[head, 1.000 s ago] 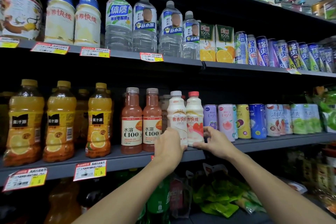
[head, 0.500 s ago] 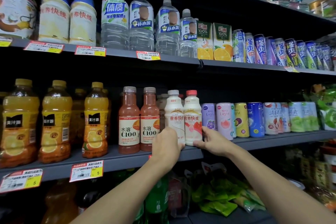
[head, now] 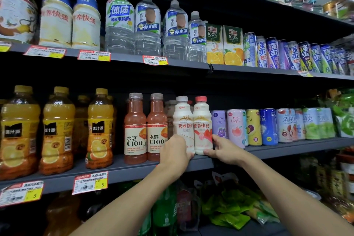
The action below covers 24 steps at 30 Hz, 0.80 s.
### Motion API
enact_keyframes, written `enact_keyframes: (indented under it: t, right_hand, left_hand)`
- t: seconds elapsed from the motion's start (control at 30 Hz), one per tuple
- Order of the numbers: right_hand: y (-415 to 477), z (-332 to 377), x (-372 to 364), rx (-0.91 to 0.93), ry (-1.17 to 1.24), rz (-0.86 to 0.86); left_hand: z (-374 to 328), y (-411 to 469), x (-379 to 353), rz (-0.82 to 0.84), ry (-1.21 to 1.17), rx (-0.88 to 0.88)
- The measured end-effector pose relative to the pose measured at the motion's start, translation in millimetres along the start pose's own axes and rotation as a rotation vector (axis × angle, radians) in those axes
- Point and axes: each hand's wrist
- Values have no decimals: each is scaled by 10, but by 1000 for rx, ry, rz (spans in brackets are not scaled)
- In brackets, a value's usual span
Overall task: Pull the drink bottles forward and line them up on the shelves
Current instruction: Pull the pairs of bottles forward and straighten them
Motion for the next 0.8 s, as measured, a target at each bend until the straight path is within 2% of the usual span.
enact_keyframes:
  t: [0.13, 0.33, 0.53, 0.8]
  right_hand:
    - [-10, 51, 3, -33, -12, -25]
    - [-79, 27, -156, 13, -12, -283]
    - [-82, -49, -170, 102, -55, -356]
    - [-116, -46, -231, 115, -38, -497]
  left_hand:
    - [-8, 3, 5, 8, 13, 8]
    - [-5, -3, 9, 1, 24, -1]
    - [1, 5, -3, -12, 37, -13]
    - [11, 6, -15, -20, 35, -17]
Point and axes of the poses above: each hand's wrist, its own y-axis towards the middle knuckle, its own x-axis out of the back of the hand, z = x × y, and after that the axes turned 8 degrees about x, right-handed
